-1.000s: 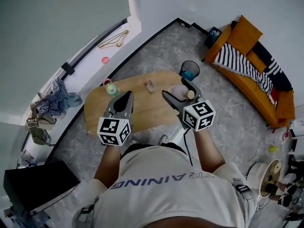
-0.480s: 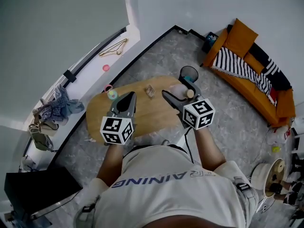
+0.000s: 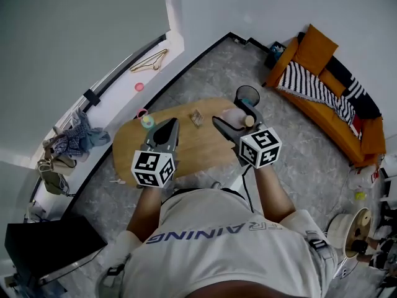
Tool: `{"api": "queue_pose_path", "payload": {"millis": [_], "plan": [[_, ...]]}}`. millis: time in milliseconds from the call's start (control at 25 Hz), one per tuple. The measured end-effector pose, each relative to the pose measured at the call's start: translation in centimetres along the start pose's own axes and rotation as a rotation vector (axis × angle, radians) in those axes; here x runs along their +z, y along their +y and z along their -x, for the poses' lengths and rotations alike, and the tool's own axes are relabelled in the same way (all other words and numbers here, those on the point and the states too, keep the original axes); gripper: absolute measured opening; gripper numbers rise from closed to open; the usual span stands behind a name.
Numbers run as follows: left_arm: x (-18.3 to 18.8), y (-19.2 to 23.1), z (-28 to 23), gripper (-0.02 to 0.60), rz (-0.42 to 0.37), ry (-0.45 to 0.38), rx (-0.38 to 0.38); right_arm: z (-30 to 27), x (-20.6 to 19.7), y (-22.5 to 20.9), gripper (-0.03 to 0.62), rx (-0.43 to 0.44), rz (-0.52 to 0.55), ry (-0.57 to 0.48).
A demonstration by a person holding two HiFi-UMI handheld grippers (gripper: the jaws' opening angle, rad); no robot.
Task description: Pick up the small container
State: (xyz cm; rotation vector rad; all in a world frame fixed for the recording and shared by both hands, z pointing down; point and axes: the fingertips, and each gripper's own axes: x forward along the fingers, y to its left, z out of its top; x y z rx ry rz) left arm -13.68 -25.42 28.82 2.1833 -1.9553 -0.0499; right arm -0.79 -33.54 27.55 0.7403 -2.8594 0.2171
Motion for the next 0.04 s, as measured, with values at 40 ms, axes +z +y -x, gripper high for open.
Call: {"api": "queue_pose_path", "payload": {"millis": [40], "plan": [[0.02,-0.06,0.05,0.000,-0.001,-0.002,-0.002,0.05,-0.02,-0.02,0.430,-0.001,0.001,0.000]]}}
